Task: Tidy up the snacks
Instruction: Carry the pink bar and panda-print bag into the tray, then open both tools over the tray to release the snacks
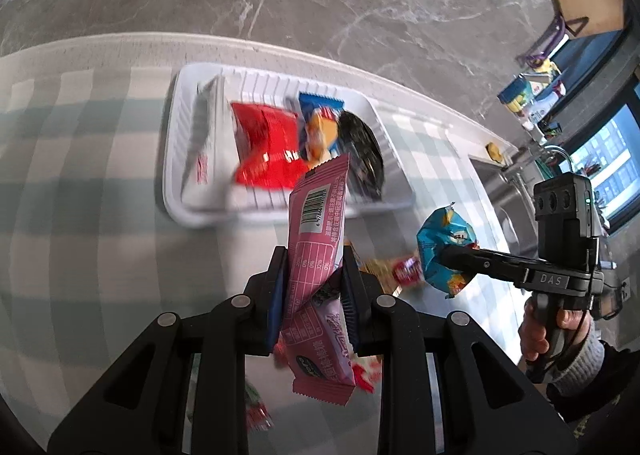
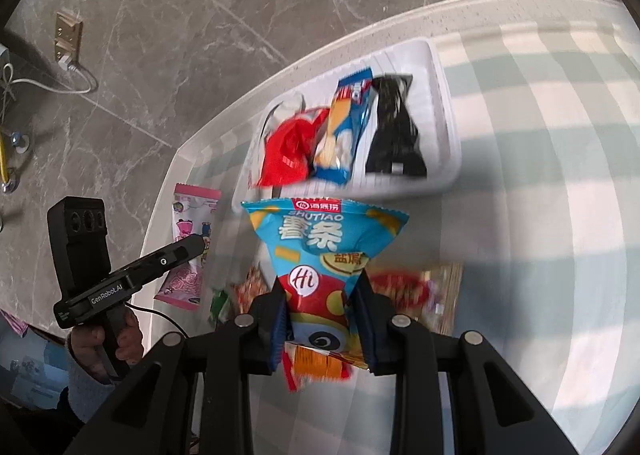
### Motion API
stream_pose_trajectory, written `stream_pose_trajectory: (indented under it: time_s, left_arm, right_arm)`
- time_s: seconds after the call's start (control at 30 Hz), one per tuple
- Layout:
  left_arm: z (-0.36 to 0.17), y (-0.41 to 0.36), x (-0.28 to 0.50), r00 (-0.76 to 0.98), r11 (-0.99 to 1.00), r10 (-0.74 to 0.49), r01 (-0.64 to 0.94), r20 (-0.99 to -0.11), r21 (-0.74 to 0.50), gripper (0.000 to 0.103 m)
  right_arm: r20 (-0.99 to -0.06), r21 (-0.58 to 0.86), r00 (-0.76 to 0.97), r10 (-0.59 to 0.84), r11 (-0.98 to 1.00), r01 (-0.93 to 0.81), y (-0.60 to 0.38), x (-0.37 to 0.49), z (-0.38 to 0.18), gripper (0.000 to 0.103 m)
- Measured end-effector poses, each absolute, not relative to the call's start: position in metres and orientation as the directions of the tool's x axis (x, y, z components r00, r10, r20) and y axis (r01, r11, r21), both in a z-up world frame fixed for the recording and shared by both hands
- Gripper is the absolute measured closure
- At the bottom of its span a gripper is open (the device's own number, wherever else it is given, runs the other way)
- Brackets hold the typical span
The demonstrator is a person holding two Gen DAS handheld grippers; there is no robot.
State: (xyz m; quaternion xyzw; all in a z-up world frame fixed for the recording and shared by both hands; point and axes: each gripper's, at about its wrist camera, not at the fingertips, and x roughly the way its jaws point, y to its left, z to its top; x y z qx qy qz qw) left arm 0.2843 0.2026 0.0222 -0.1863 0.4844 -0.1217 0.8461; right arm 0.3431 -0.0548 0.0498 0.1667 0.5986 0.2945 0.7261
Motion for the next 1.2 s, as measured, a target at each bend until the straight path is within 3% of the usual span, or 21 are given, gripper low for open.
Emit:
stream_pose_trajectory:
  time_s: [0.83,1.07,1.2]
  left_arm:
    - [-0.009,0.241,0.429,0.512,0.923,-0.308,-0.046,-0.802,-0.383,0.080]
    - [-0.017,0.225,0.443,0.520,0.956,-0.236,-0.028,-0.821,-0.292,0.079]
    - [-0.018,0.221,0.445,0.536,0.961,-0.212,-0.036,-0.817,-0.273,0.077]
  right_arm:
    - [-0.826,0.477,0.141,0.545,0.811,-0.341,-0.002,0.462,0.030,0.071]
    - [-0.860,0.370,0.191,0.474,0.835,-0.407,0.011,0.466,0.029,0.066]
    - [-0.859,0.315,0.244,0.450,0.840,-0.441,0.011,0.463,0.038,0.056]
